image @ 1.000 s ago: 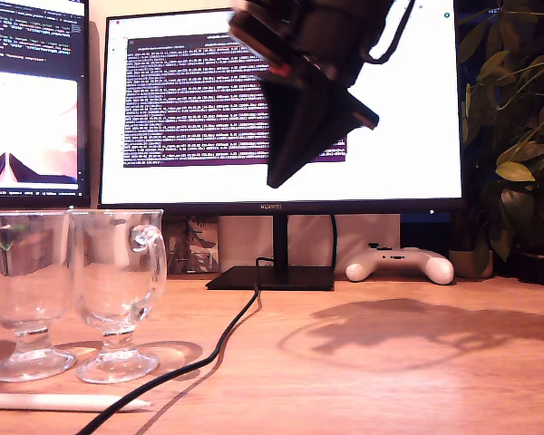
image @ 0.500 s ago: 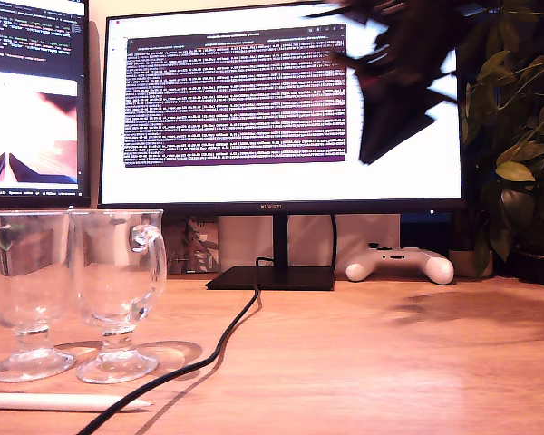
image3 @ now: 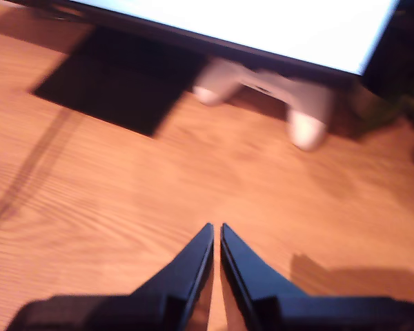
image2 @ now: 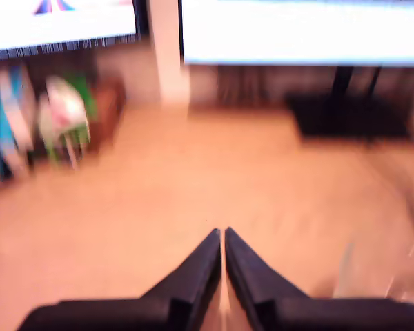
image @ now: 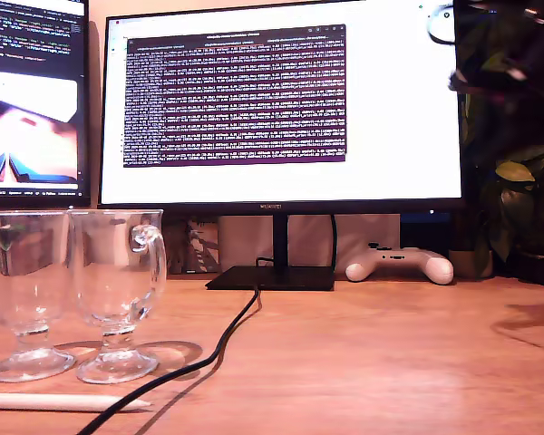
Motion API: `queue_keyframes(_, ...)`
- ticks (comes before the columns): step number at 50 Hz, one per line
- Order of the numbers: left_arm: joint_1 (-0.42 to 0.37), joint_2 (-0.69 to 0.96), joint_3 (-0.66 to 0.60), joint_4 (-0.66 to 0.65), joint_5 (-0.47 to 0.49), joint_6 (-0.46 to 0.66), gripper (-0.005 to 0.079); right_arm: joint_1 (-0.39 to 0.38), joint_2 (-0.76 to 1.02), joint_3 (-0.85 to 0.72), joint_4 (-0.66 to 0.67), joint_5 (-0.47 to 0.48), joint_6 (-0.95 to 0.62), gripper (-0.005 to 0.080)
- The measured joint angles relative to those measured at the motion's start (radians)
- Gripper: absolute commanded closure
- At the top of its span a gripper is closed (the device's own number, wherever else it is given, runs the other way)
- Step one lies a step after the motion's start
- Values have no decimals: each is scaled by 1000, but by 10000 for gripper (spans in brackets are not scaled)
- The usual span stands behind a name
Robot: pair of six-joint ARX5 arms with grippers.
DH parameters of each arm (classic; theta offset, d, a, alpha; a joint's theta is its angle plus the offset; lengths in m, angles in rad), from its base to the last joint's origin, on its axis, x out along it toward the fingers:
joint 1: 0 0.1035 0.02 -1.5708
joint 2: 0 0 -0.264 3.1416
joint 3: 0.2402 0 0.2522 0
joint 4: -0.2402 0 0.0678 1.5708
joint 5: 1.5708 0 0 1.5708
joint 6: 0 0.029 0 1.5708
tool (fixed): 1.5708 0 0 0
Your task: Pick the small glass cups in front of you with each of your hands, and place them behind the white pen
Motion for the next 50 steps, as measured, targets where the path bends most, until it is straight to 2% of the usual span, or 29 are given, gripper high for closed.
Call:
queue_keyframes(10,0,-19,-67,4,0,14,761,-107,-80,-142,80,-1,0,759)
queue_keyframes(26,4,-119,-68,-20,-8,21,761,-205,-247,-274,108,-50,1,759)
queue_keyframes(37,49,-177,-135,-39,-41,30,761,-226,-314,-339,74,-72,1,759)
queue_keyframes(50,115,-266,-153,-57,-15,30,761,-226,-386,-339,43,-97,2,759)
